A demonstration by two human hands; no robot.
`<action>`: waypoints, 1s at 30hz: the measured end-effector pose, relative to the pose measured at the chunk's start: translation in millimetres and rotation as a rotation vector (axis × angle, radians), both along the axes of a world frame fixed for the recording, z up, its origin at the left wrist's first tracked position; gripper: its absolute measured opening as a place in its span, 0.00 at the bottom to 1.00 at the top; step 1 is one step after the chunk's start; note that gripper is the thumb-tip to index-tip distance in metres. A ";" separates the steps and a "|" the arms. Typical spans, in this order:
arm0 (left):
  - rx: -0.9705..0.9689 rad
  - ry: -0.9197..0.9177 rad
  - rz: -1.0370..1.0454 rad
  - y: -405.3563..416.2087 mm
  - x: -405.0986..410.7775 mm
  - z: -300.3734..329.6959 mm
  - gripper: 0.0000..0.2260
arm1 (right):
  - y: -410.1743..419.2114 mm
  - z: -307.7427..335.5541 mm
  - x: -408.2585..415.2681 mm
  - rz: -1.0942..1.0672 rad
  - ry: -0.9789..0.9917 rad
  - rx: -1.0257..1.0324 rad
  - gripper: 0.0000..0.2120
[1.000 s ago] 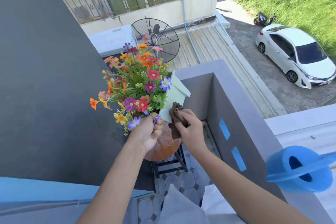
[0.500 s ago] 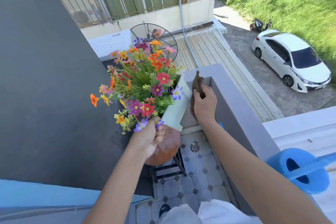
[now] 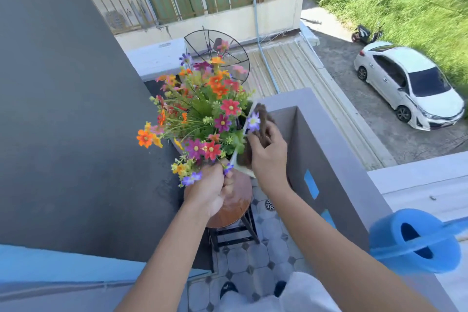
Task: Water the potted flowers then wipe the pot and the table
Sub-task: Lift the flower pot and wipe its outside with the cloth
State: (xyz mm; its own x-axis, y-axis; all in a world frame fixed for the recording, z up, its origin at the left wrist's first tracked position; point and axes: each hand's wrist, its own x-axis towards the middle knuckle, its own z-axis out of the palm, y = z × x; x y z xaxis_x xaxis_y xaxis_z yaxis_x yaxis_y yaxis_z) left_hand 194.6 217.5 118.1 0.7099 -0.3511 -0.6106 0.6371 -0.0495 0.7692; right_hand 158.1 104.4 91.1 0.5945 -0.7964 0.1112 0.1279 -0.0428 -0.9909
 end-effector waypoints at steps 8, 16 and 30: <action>-0.053 -0.012 -0.041 0.6 11.7 7.0 0.17 | 39.2 -72.8 -42.0 0.210 0.264 -0.083 0.09; 0.042 -0.168 -0.103 -8.5 15.6 13.4 0.17 | 3.4 -22.1 -8.2 0.067 0.085 -0.006 0.05; 0.093 -0.036 -0.224 11.0 15.0 2.5 0.17 | -105.6 35.5 15.4 0.278 0.313 0.225 0.09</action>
